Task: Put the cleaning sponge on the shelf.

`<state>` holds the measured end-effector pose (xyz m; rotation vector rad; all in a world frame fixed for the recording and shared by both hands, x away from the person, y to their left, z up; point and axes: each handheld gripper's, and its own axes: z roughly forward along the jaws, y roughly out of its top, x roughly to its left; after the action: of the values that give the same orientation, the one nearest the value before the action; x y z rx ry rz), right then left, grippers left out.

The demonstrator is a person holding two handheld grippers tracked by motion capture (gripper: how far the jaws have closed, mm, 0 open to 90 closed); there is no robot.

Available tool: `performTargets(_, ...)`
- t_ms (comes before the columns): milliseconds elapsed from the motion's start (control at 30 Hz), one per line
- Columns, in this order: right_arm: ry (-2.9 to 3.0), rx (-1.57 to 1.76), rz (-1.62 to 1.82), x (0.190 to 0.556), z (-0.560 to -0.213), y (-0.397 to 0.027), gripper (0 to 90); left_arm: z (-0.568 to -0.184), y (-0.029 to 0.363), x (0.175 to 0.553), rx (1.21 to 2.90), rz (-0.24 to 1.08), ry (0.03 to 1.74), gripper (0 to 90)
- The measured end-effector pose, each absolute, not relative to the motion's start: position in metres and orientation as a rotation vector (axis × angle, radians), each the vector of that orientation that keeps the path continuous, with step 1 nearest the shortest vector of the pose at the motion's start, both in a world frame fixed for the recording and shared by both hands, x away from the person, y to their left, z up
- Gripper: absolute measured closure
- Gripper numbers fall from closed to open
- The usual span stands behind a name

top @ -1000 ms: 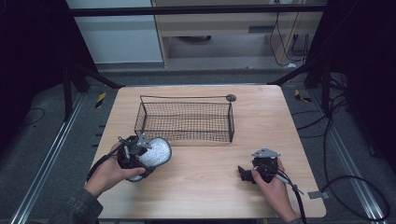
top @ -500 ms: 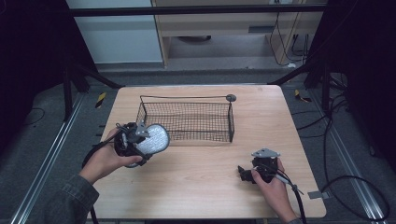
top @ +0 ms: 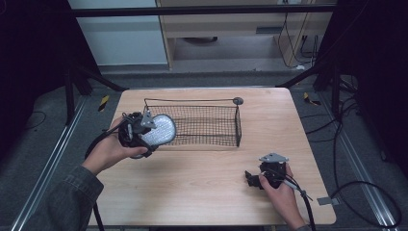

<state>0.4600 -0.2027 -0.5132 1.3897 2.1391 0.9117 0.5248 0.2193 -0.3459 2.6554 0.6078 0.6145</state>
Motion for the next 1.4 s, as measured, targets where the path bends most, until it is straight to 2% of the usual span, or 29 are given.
performTargets(867,2.137,1.393,0.91,0.46,-0.513,-0.202,0.4,-0.326,0.194,0.566,2.726,0.715,0.524,10.8)
performTargets(967,2.136,1.393,0.91,0.46,-0.513,-0.202,0.4,-0.323,0.193,0.566,2.723,0.746,0.481,10.8)
performTargets(1400,2.138,1.39,0.908,0.46,-0.513,-0.203,0.4,-0.315,0.196,0.584,2.736,0.769,0.494,11.2)
